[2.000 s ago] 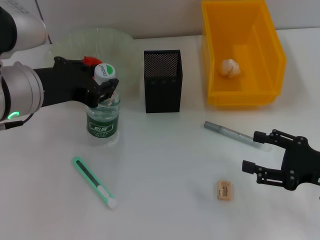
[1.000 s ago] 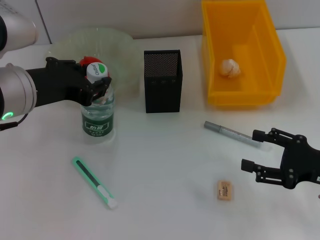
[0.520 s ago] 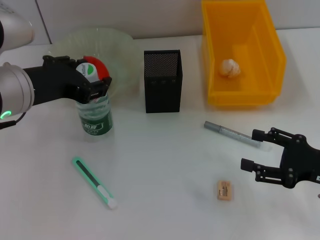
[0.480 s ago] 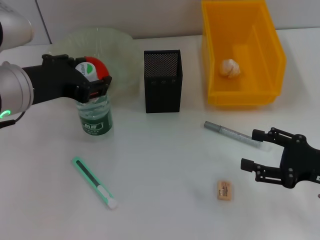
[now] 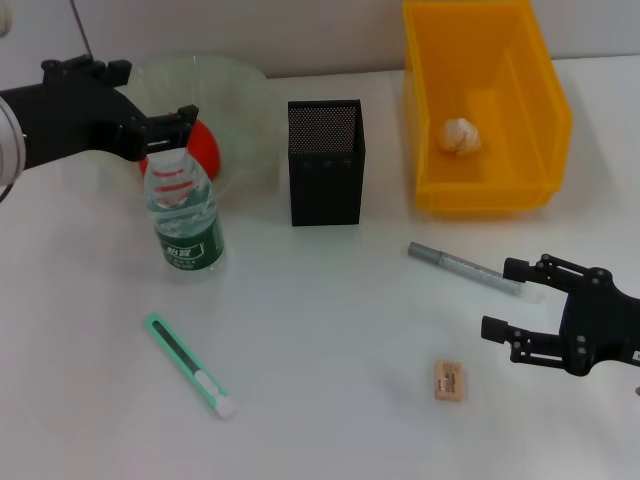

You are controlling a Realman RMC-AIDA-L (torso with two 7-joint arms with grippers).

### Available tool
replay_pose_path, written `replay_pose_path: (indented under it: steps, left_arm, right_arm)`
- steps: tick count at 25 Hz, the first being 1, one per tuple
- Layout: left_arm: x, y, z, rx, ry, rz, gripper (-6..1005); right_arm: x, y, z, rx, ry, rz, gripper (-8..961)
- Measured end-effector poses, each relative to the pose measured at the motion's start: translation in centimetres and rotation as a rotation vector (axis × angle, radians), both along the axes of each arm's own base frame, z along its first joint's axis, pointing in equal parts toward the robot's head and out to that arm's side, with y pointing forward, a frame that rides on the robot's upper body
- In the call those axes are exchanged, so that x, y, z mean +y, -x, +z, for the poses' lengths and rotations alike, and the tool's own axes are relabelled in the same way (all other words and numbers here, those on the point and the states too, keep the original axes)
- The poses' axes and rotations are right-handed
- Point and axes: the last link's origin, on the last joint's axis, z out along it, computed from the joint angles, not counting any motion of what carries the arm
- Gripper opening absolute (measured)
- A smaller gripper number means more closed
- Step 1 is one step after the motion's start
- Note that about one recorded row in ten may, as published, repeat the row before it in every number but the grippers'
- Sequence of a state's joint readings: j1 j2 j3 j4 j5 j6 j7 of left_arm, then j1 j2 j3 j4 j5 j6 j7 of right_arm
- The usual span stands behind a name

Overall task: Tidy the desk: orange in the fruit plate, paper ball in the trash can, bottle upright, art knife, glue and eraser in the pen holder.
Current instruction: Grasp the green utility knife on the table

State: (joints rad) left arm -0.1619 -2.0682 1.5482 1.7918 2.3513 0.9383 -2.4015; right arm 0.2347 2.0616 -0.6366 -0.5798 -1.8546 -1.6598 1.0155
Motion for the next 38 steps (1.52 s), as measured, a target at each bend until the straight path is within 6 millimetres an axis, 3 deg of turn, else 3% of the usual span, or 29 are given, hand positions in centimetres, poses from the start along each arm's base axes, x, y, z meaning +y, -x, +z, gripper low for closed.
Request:
replay_pose_path:
  steps: [7, 10, 17, 24, 38]
  left_arm:
    - [-2.1, -1.6, 0.6, -0.110, 0.049, -0.106, 817]
    - [-4.6, -1.7, 0.7, -0.228, 0.142, -0.231, 817]
    - [-7.4, -0.8, 0.0, -0.117, 0.351, -0.387, 815]
    - [-6.9, -0.2, -0.6, 0.069, 0.479, -0.377, 814]
    - [-5.9, 0.8, -2.4, 0.244, 0.572, -0.288, 814]
  right_arm:
    - [0.1, 0.0, 0.3, -0.004, 0.000, 0.002, 831]
    - [0.3, 0.2, 0.7, -0.010, -0.004, 0.011, 831]
    - [0.6, 0.4, 0.9, -0.008, 0.001, 0.015, 831]
    - [0.7, 0.5, 0.8, 0.000, 0.001, 0.010, 831]
    - [0.8, 0.7, 0.5, 0.011, 0.011, 0.007, 831]
